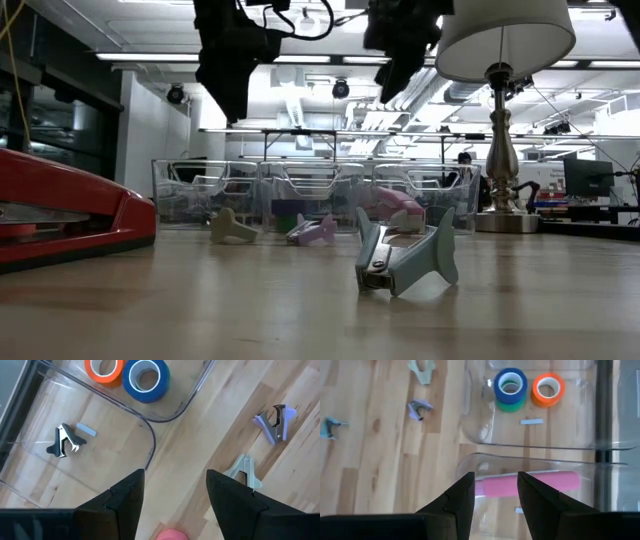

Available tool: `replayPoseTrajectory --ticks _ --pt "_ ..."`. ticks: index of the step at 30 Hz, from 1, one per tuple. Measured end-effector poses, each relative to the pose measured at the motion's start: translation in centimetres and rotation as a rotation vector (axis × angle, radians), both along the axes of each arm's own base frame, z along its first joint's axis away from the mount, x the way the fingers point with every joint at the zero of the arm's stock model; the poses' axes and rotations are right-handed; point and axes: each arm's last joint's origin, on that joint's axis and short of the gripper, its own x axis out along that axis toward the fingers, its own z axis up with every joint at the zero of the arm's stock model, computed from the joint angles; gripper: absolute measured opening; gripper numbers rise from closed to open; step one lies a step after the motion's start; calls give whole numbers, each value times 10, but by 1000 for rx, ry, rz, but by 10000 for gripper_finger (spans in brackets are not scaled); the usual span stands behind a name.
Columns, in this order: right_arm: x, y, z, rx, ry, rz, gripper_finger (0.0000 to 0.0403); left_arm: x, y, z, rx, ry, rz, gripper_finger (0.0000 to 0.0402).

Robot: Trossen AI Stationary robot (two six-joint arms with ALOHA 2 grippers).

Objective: Pick and place Stapler, Stapler remover, tape
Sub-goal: Put the top gray staple remover into the left transparent bin

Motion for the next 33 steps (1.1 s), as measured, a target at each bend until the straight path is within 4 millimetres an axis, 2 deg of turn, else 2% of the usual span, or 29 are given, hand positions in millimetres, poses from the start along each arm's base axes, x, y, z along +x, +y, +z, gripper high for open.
replayPoseTrajectory --ticks 5,13,17,23,26,33 --pt "-24 18 -7 -2 -86 -23 140 0 0 0 12 2 5 209" --pt "-52 59 -24 -153 -262 -83 140 0 -1 0 -4 12 -82 209" --pt "-64 74 -31 -140 -327 -111 140 1 -1 0 -18 11 -136 209" --pt "-83 86 -46 -92 -325 -180 140 1 -3 -1 -64 7 -204 209" --pt "-90 89 -52 -90 -313 -214 140 3 -8 -11 -112 26 -269 209" --pt "-99 93 -57 -86 -300 -272 140 2 -26 -52 -145 67 -404 209"
